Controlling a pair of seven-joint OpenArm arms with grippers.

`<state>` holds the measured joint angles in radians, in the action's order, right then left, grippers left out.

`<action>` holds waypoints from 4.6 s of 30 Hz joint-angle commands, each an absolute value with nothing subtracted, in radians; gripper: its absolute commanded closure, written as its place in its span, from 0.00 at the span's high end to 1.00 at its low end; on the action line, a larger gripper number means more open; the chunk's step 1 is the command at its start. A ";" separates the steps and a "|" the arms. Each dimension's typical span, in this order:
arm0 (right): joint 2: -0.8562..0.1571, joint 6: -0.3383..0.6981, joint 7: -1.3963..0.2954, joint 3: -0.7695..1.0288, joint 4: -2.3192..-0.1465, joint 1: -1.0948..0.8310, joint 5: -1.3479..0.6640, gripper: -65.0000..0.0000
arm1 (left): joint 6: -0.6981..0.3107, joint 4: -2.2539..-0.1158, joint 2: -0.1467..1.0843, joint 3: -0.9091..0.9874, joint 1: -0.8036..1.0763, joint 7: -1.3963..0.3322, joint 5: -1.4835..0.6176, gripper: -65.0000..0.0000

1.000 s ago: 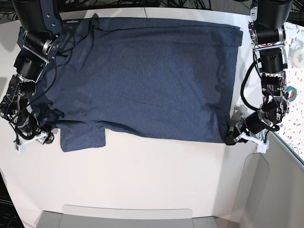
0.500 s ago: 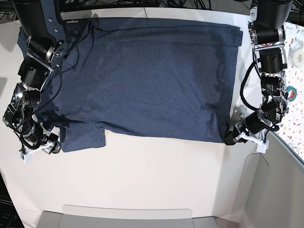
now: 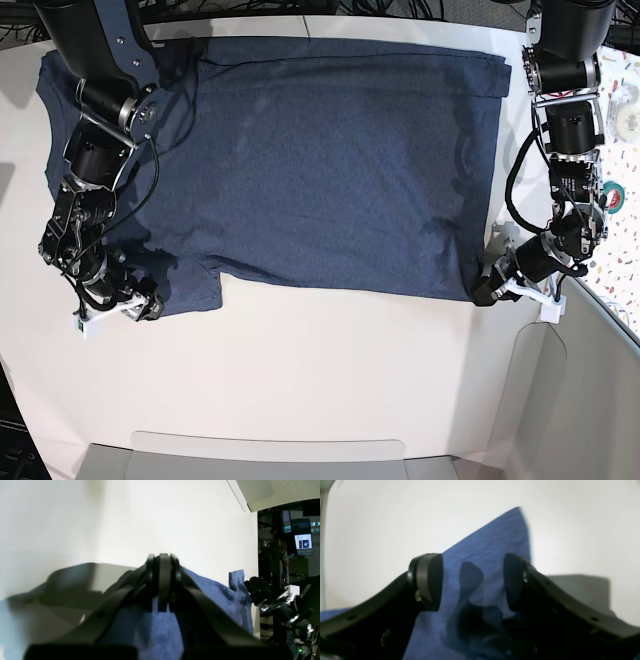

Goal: Layout the t-shirt on the table in an organized manner, then fold the t-shirt properly
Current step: 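Grasp the shirt side edge with both grippers near the sleeve and hem, then lift the grasped edge with both grippers and fold it over the shirt body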

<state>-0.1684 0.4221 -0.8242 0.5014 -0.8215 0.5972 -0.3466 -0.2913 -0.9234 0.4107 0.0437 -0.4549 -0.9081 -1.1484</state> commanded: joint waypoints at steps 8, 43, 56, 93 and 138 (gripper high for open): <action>-0.205 0.427 -0.779 0.509 -0.846 0.622 -0.369 0.58 | -0.302 -0.940 0.427 0.047 -0.483 -0.889 -1.168 0.00; -0.133 0.346 -0.794 0.504 -0.837 0.555 -0.371 0.58 | -0.302 -0.940 0.427 0.047 -0.483 -0.889 -1.168 0.00; -0.137 0.435 -0.794 0.501 -0.837 0.570 -0.371 0.04 | -0.302 -0.940 0.427 0.047 -0.481 -0.889 -1.168 0.00; -0.166 0.641 -1.038 0.501 -1.618 0.216 -0.372 0.03 | -0.302 -1.498 0.479 0.122 -0.137 -0.889 -1.170 0.00; -0.176 0.631 -1.035 0.509 -1.713 -0.108 -0.427 0.03 | -0.302 -1.498 0.504 0.114 0.153 -0.889 -1.170 0.00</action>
<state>-0.1604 0.6277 -1.0546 0.5045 -1.6989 -0.1192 -0.4183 -0.2913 -1.4818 0.4881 0.1097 0.1604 -0.9054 -1.1534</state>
